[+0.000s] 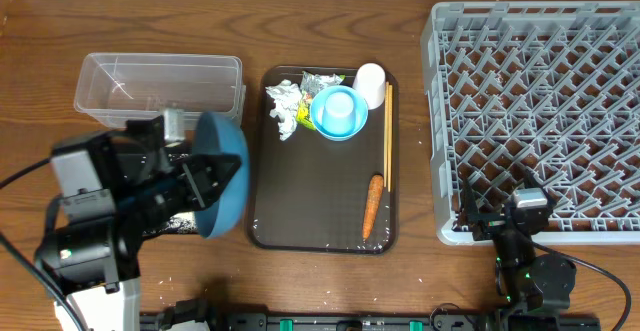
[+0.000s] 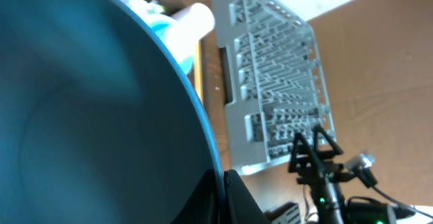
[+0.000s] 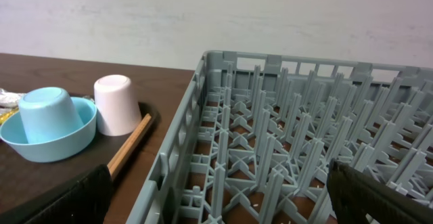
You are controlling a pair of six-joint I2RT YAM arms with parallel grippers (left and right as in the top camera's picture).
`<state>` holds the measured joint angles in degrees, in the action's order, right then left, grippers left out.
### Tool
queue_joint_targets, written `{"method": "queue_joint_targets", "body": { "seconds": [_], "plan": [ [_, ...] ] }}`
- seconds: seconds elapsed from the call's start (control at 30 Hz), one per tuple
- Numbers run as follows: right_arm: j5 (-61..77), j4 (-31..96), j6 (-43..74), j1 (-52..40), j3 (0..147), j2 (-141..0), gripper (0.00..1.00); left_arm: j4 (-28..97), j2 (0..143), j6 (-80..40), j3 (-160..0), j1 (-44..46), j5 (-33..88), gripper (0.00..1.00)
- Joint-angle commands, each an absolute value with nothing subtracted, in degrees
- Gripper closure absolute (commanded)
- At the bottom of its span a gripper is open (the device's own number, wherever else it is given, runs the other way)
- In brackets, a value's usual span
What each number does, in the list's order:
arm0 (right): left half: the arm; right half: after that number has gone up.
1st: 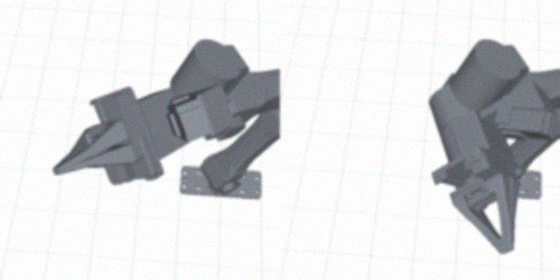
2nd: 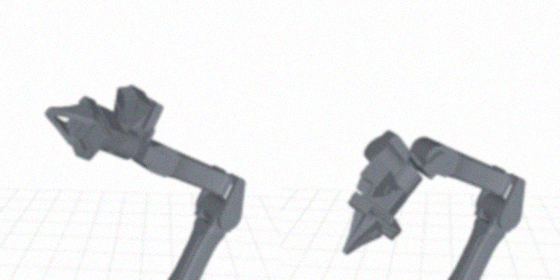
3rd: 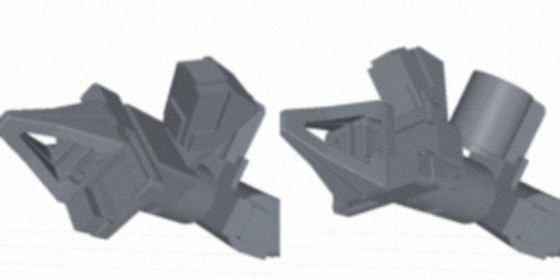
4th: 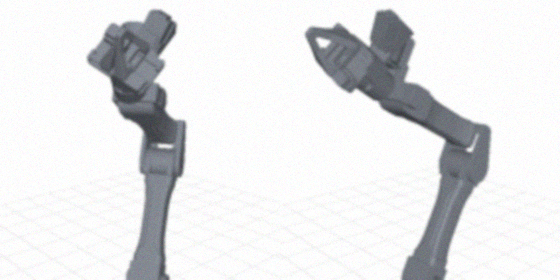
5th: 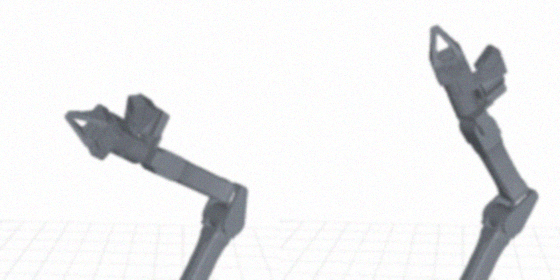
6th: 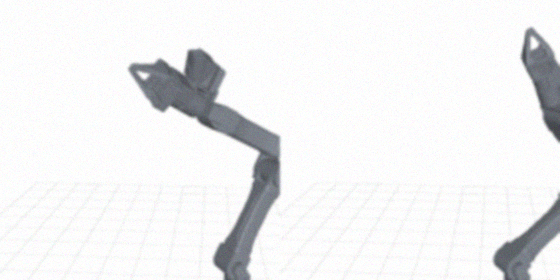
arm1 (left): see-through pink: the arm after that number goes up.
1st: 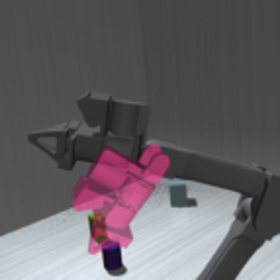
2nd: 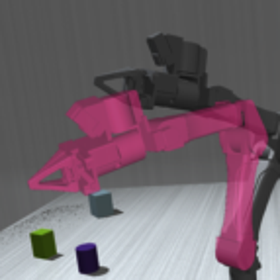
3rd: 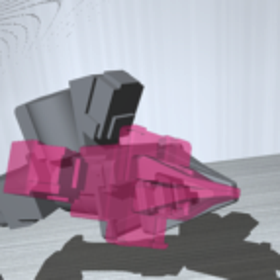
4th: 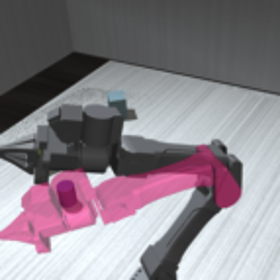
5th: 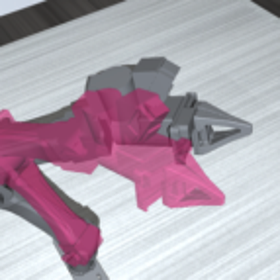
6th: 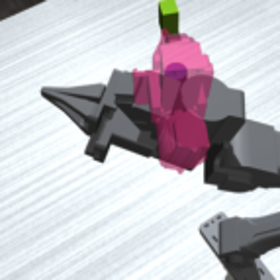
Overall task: Sort waste into correct bins and load items into the dishwasher rack
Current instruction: 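Carry the emptied blue bowl back and set it on the dark tray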
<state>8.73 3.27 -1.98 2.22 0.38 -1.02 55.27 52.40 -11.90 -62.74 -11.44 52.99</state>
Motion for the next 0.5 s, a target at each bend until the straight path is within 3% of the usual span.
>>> {"method": "queue_joint_targets", "body": {
  "seconds": [0.0, 0.13, 0.47],
  "plan": [
    [8.4, 3.5, -2.2, 2.7, 0.3, -0.9, 0.01, 52.4, 52.5, -22.3, -64.0, -3.9, 45.1, 0.94],
    [8.4, 3.5, -2.2, 2.7, 0.3, -0.9, 0.01, 51.1, 54.2, -26.9, -64.0, 6.6, 31.8, 0.94],
    [8.4, 3.5, -2.2, 2.7, 0.3, -0.9, 0.01, 42.0, 69.3, -29.5, -64.0, 29.9, 14.8, 0.94]
  ]
}}
